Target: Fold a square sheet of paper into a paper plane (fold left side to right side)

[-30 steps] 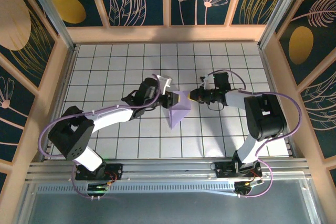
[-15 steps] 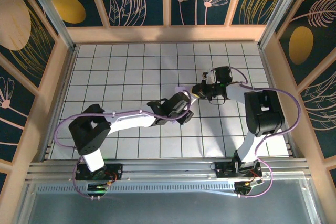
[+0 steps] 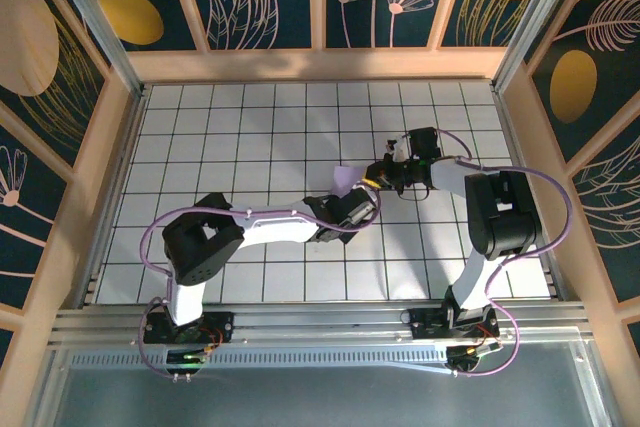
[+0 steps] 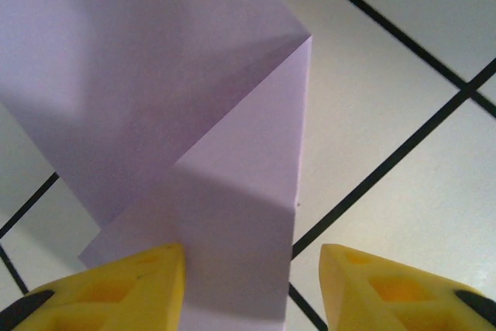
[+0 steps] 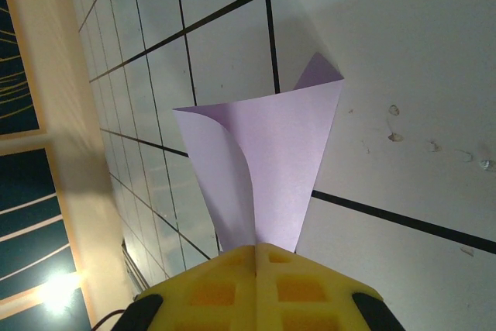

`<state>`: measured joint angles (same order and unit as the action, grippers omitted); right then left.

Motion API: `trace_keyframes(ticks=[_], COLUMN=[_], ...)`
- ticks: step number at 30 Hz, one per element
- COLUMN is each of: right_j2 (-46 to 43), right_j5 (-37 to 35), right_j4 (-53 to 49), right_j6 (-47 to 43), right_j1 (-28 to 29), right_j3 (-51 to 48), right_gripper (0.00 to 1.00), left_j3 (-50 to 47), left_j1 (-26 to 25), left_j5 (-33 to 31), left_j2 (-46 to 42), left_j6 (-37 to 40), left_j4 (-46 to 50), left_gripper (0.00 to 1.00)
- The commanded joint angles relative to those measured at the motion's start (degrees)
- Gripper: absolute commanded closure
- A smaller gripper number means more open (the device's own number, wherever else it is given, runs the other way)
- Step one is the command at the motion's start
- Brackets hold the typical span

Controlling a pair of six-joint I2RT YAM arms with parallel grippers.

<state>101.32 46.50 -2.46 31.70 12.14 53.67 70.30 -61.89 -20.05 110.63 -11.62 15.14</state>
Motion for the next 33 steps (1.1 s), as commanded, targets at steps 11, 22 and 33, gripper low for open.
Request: trace_keyframes(ticks=[11,22,33], right_j2=[1.89,-3.55,-15.89], right_j5=[-1.93,-7.58,-14.36], right_j4=[-0.94,-1.84,-6.58], right_j6=[0.20,-1.02,-8.30], right_j1=[0.83,-1.19,-8.17], right_j3=[0.47,-0.69,-5.14], right_gripper=[1.00,0.74,0.54], left_j3=[1.06,-0.22,-6.35], left_j1=[-0.51,-0.45,6.52], left_j5=[-1.24,-1.09,15.18], left_j2=[1.51,1.70,-5.83], left_j6=[0.54,-0.99,-7.03], left_j4=[0.27,-1.12,-9.60], left_gripper=[0.80,1.00,1.00])
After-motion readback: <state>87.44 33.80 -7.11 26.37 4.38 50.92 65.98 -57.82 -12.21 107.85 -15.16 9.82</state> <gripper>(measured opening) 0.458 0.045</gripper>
